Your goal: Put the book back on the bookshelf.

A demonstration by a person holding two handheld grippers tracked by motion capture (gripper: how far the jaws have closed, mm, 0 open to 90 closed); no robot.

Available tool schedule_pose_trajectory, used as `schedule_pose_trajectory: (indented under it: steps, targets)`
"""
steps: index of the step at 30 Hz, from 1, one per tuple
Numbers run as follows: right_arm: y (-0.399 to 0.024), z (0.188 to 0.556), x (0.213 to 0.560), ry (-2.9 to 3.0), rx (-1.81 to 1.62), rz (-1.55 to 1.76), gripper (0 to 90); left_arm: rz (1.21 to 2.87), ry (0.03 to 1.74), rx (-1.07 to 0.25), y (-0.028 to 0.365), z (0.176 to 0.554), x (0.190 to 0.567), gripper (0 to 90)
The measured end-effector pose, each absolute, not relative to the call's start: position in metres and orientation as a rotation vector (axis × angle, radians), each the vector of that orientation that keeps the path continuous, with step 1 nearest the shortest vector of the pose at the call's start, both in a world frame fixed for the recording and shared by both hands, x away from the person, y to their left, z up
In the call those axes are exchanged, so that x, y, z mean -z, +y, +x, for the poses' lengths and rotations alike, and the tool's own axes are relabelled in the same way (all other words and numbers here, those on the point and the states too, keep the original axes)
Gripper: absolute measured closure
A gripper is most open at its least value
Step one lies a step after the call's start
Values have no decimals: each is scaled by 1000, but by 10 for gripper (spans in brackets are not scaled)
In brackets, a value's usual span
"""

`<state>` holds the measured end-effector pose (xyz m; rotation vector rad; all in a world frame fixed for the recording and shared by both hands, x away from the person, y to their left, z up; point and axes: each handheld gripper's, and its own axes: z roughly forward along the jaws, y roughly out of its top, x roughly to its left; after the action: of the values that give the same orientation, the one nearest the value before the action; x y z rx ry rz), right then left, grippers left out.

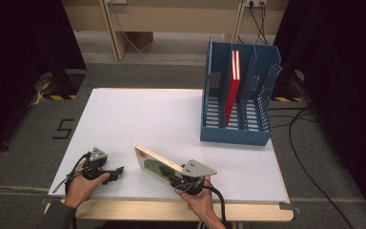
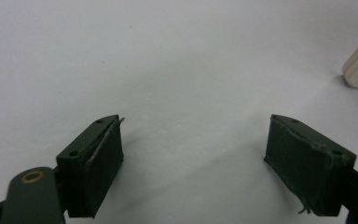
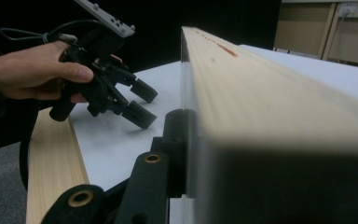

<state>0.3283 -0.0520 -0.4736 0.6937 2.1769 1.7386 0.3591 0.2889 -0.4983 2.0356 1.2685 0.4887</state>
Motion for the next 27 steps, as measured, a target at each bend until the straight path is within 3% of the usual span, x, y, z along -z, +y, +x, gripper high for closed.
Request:
schedule_pose_trajectory:
  steps: [27]
  targets:
    - [-118, 323, 423, 1980, -1699, 815, 764, 2035, 1257, -497, 289, 359, 500, 170]
